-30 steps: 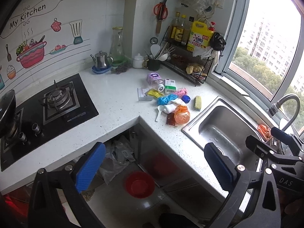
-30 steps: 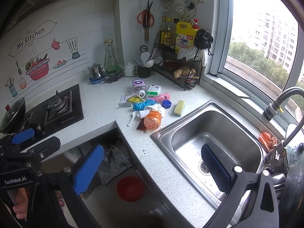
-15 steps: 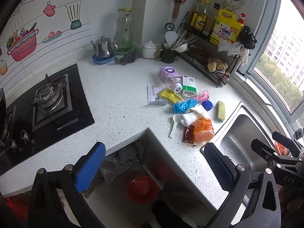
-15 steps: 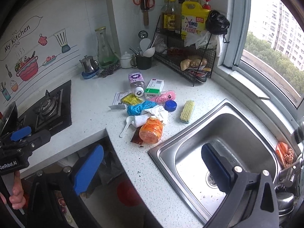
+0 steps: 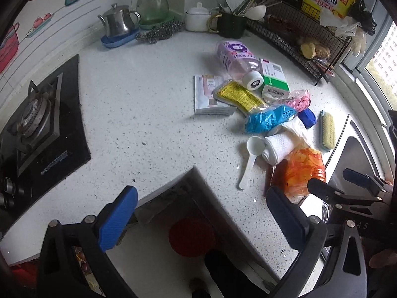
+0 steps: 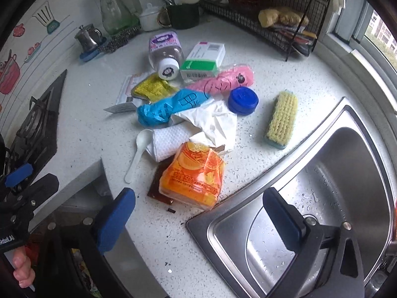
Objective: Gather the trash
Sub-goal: 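Reach the right tool to the orange plastic cup and grasp it, then lift the orange cup with the right tool and carry it toward the cabinet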
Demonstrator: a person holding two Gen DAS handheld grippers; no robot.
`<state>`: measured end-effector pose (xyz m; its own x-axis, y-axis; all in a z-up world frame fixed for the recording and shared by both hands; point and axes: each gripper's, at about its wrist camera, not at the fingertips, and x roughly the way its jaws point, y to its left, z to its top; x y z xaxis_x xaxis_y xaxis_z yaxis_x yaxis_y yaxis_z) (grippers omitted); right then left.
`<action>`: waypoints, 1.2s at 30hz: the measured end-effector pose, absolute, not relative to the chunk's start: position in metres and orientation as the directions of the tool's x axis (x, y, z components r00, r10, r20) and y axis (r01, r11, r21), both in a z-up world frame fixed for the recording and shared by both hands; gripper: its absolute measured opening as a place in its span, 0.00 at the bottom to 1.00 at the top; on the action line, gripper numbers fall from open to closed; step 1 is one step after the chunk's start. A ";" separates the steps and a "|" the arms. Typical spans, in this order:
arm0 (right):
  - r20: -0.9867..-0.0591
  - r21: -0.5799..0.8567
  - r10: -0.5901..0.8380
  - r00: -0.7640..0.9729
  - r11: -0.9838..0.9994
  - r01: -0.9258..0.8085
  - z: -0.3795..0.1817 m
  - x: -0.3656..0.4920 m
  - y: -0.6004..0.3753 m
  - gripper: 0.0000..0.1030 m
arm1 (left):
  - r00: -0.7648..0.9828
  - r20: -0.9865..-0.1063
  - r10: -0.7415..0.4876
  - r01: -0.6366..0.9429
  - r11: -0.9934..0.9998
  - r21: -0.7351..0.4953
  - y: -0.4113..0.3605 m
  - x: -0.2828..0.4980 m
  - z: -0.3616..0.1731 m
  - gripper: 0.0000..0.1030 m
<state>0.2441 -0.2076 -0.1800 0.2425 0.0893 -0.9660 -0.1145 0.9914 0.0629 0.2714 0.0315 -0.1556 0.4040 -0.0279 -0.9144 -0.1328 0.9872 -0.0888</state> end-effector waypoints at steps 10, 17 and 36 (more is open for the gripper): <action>-0.984 0.073 0.094 0.153 0.988 -0.134 -0.212 0.266 -0.200 0.74 | 0.345 -0.937 -0.058 -0.083 0.992 -0.092 0.025 0.287 -0.183 1.00; -0.980 0.098 0.119 0.157 0.986 -0.134 -0.209 0.261 -0.202 0.62 | 0.346 -0.937 -0.044 -0.039 0.997 -0.061 0.019 0.286 -0.177 1.00; -0.951 0.076 0.117 0.287 0.986 -0.152 -0.166 0.255 -0.244 0.62 | 0.269 -0.956 -0.115 0.060 0.993 -0.102 -0.013 0.336 -0.206 1.00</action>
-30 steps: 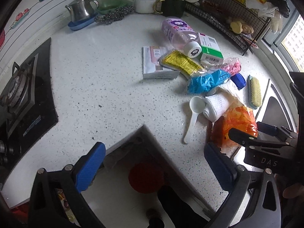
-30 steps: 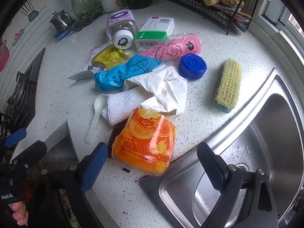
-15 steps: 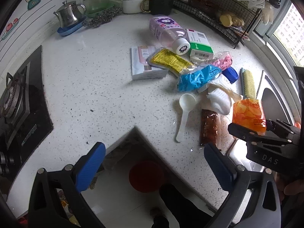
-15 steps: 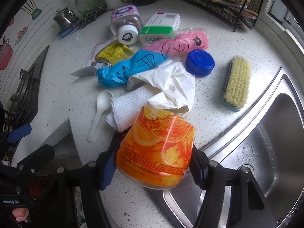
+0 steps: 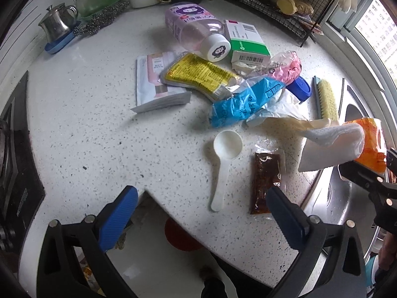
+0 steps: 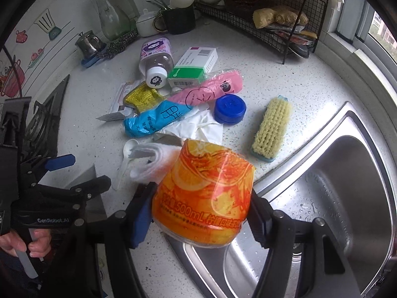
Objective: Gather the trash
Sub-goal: 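Lift the orange cup with the right tool and carry it toward the cabinet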
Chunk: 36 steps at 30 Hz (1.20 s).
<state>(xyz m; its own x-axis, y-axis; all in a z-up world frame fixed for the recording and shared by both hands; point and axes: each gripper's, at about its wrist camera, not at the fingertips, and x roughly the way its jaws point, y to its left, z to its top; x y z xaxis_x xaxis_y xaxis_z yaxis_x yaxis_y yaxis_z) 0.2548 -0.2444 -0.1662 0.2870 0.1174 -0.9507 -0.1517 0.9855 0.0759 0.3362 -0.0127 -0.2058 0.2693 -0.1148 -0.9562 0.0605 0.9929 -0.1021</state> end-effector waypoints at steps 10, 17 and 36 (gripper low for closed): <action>-0.960 0.087 0.115 0.256 0.989 -0.117 -0.186 0.267 -0.261 0.62 | 0.222 -0.969 -0.108 0.080 0.992 -0.092 -0.024 0.360 -0.231 0.87; -0.960 0.118 0.140 0.243 0.988 -0.103 -0.186 0.269 -0.275 0.62 | 0.223 -0.974 -0.043 0.121 0.993 -0.017 -0.041 0.366 -0.237 0.58; -0.893 0.079 0.185 0.410 0.962 -0.263 -0.094 0.259 -0.259 0.62 | 0.402 -0.893 -0.202 0.152 0.977 -0.152 -0.046 0.334 -0.139 0.09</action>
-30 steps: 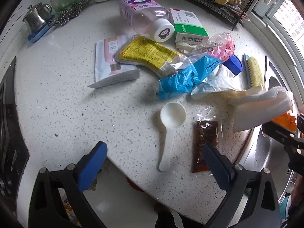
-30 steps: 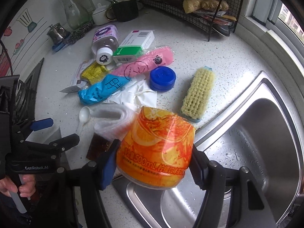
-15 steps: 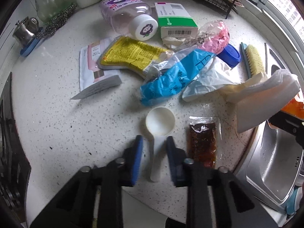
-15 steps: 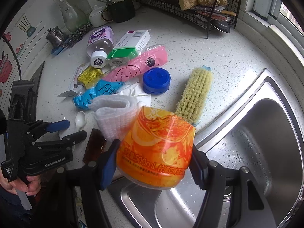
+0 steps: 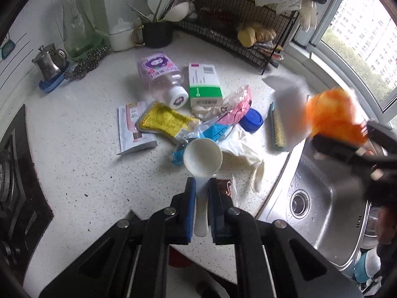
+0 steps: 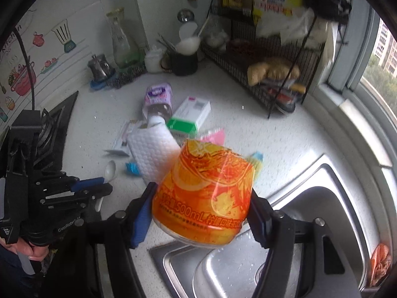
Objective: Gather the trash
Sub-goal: 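Lift the orange cup with the right tool and carry it toward the cabinet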
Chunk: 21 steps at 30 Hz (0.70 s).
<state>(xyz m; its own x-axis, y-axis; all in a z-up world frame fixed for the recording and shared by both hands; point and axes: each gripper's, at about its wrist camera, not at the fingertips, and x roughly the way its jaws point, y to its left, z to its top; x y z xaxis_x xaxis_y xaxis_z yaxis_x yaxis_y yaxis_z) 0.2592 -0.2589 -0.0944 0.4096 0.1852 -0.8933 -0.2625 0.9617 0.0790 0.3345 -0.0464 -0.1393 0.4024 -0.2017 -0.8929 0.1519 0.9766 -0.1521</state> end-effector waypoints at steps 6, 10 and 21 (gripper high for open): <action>-0.891 0.104 0.213 0.401 0.955 -0.276 -0.084 0.262 -0.251 0.61 | 0.436 -0.876 -0.207 0.121 0.978 -0.171 -0.020 0.304 -0.115 0.09; -0.884 0.114 0.233 0.406 0.949 -0.295 -0.074 0.252 -0.242 0.61 | 0.455 -0.864 -0.214 0.099 0.977 -0.190 -0.011 0.288 -0.104 0.09; -0.867 0.116 0.264 0.423 0.932 -0.345 -0.052 0.202 -0.207 0.61 | 0.517 -0.835 -0.189 0.077 0.982 -0.175 0.008 0.218 -0.075 0.09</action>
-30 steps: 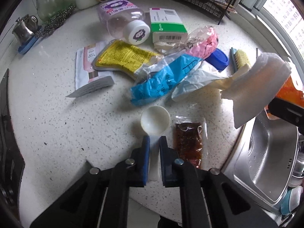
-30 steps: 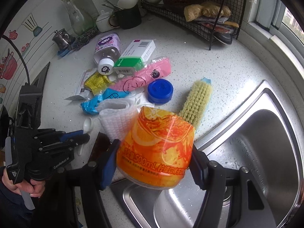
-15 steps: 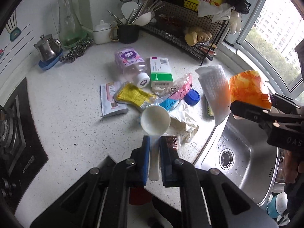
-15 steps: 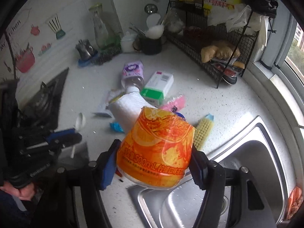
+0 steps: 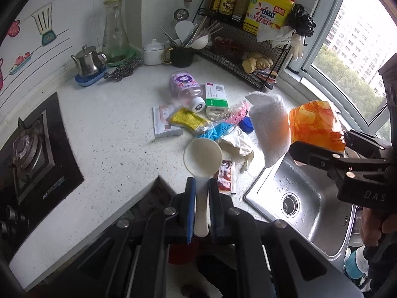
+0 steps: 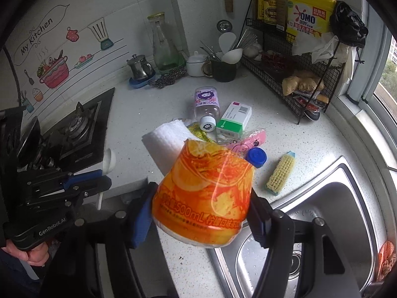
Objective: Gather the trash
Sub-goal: 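Lift the orange cup with the right tool and carry it toward the cabinet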
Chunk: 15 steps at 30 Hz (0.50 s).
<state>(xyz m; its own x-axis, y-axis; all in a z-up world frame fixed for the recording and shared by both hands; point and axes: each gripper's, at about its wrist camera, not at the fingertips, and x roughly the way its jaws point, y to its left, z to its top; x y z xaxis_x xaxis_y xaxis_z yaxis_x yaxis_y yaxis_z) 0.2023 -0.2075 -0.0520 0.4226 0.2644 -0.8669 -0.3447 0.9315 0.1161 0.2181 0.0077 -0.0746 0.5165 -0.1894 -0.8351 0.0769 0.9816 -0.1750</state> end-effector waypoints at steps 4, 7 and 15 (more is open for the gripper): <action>-0.855 0.114 0.280 0.436 0.923 -0.369 -0.041 0.170 -0.188 0.62 | 0.524 -0.834 -0.174 0.049 0.983 -0.174 0.024 0.175 -0.070 0.09; -0.846 0.115 0.295 0.443 0.914 -0.390 -0.033 0.143 -0.174 0.62 | 0.530 -0.832 -0.162 0.038 0.985 -0.168 0.035 0.143 -0.066 0.09; -0.834 0.130 0.335 0.439 0.892 -0.433 -0.024 0.076 -0.139 0.62 | 0.540 -0.832 -0.123 -0.001 0.989 -0.147 0.064 0.060 -0.062 0.09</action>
<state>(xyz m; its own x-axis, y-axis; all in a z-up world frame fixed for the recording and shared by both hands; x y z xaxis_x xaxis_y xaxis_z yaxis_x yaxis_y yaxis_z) 0.0756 -0.1386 -0.0237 0.4388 0.3345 -0.8340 -0.4331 0.8920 0.1299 0.0605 0.0635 -0.0620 0.5404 -0.1230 -0.8324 -0.0010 0.9892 -0.1468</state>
